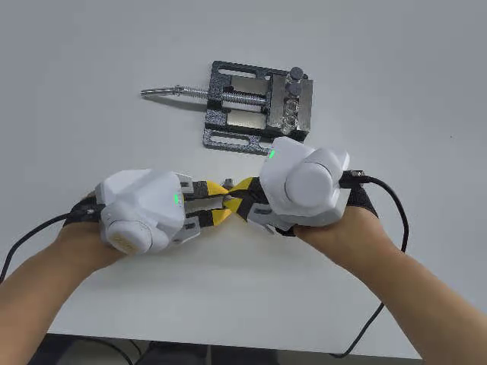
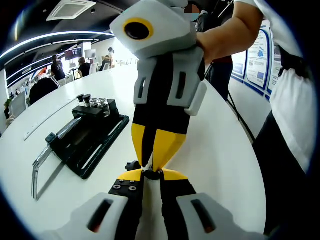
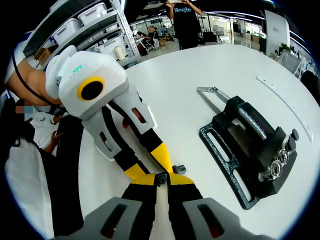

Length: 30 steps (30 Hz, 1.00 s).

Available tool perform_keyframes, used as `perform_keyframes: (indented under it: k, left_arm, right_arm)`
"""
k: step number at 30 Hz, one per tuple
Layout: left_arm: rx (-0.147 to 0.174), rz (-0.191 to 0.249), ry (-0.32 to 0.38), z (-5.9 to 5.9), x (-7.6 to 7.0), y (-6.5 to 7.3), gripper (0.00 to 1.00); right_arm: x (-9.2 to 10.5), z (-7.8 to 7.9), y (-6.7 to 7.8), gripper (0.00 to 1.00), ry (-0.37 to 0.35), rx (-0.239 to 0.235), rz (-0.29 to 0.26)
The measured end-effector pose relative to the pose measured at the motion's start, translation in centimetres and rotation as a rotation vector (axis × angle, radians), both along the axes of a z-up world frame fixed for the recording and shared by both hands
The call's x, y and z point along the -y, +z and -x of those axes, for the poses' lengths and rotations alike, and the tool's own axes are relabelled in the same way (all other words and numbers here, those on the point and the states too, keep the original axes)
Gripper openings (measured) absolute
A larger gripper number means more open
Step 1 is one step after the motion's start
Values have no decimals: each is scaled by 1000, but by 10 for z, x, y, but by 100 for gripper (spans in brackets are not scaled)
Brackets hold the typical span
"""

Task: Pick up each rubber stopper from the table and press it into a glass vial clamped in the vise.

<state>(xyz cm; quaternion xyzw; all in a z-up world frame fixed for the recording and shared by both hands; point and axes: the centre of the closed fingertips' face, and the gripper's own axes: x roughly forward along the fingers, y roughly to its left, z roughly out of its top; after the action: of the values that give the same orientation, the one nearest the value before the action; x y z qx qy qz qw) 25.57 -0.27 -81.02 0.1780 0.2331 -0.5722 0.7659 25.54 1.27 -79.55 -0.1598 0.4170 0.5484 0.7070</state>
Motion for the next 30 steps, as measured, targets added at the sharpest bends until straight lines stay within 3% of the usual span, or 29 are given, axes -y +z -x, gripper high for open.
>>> perform_keyframes:
  k: [12,30]
  left_arm:
    - [4,-3,-5,1,-1,0,9]
    - [9,-12,-14,1,0,1,10]
  right_arm:
    - [0,0,-2,7,8,17,27]
    - [18,2,-2,6,12,28,61]
